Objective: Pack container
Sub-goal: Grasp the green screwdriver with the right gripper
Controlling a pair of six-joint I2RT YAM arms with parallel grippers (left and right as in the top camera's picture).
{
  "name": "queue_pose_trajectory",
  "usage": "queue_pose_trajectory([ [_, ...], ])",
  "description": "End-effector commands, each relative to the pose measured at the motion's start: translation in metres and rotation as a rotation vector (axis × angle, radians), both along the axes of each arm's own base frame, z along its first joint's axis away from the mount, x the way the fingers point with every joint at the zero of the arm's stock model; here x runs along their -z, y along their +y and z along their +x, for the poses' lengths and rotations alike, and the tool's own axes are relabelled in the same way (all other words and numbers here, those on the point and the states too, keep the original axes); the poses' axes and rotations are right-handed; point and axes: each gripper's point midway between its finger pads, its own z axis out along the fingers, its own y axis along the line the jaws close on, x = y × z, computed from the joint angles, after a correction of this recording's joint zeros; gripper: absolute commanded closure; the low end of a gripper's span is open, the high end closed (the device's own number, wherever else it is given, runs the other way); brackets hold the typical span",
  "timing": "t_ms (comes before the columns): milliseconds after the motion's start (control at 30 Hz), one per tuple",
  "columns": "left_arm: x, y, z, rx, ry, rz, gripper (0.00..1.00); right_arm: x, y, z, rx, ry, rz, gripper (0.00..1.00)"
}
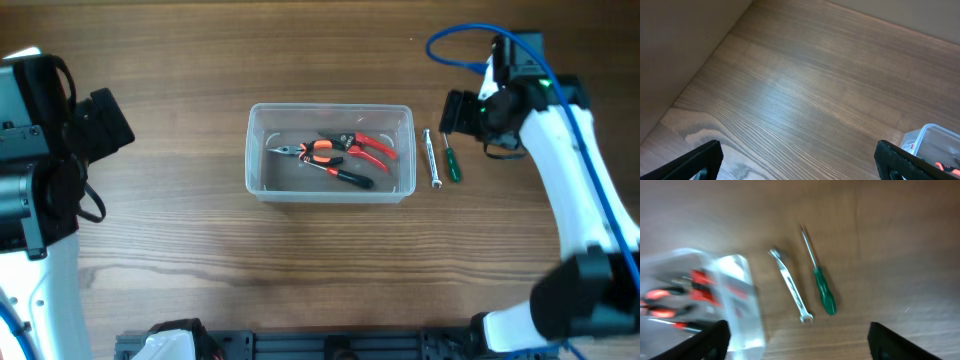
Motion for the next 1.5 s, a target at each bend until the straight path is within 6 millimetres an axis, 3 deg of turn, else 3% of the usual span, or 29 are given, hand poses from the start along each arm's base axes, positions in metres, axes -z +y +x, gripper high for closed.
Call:
queue_pose_trajectory([
  [0, -0.003, 0.004, -0.004, -0.017, -0.008, 0.012, 0.00, 0.044, 0.003, 0.002, 0.025, 0.110, 0.017, 0.17],
  [100, -0.003, 0.004, -0.004, -0.017, -0.008, 0.012, 0.00, 0.080, -0.017, 0.019, 0.055, 0.126, -0.067, 0.16],
  [200, -0.003, 0.004, -0.004, -0.017, -0.008, 0.012, 0.00, 0.090, -0.029, 0.034, 0.020, 0.087, -0.015, 0.14],
  [333, -0.003, 0.004, -0.004, -0.017, -0.008, 0.012, 0.00, 0.110, -0.035, 0.020, -0.125, 0.170, -0.042, 0.24],
  [367, -0.003, 0.004, -0.004, -0.017, -0.008, 0.012, 0.00, 0.116, -0.035, 0.018, -0.171, 0.182, -0.049, 0.33],
  [500, -0.003, 0.004, -0.004, -0.017, -0.008, 0.012, 0.00, 0.125, -0.034, 0.004, -0.220, 0.248, -0.045, 0.47],
  [700, -0.003, 0.004, -0.004, -0.017, -0.008, 0.012, 0.00, 0.126, -0.033, 0.003, -0.217, 0.255, -0.038, 0.43],
  [767, -0.003, 0.004, -0.004, -0.017, -0.008, 0.012, 0.00, 0.128, -0.030, 0.003, -0.220, 0.253, -0.023, 0.50],
  [867, -0.003, 0.004, -0.004, -0.017, -0.008, 0.012, 0.00, 0.137, -0.023, 0.002, -0.229, 0.270, 0.005, 0.50],
  [1000, -0.003, 0.004, -0.004, -0.017, -0.008, 0.012, 0.00, 0.153, -0.019, 0.001, -0.209, 0.298, 0.011, 0.59],
  [1033, -0.003, 0.004, -0.004, -0.017, -0.008, 0.012, 0.00, 0.158, -0.019, -0.001, -0.211, 0.312, 0.011, 0.62],
  [1100, -0.003, 0.004, -0.004, -0.017, -0.008, 0.012, 0.00, 0.164, -0.021, -0.002, -0.177, 0.327, 0.002, 0.88],
  [1133, -0.003, 0.004, -0.004, -0.017, -0.008, 0.012, 0.00, 0.164, -0.021, -0.001, -0.158, 0.324, 0.003, 0.96],
  [1200, -0.003, 0.004, -0.004, -0.017, -0.008, 0.012, 0.00, 0.164, -0.021, 0.001, -0.129, 0.317, 0.006, 0.96],
  [1300, -0.003, 0.004, -0.004, -0.017, -0.008, 0.012, 0.00, 0.150, -0.021, -0.003, -0.083, 0.331, 0.012, 0.96],
  [1367, -0.003, 0.004, -0.004, -0.017, -0.008, 0.012, 0.00, 0.116, -0.017, 0.004, -0.081, 0.277, 0.030, 0.96],
  [1467, -0.003, 0.004, -0.004, -0.017, -0.008, 0.012, 0.00, 0.022, 0.006, 0.018, -0.106, 0.050, 0.103, 0.96],
])
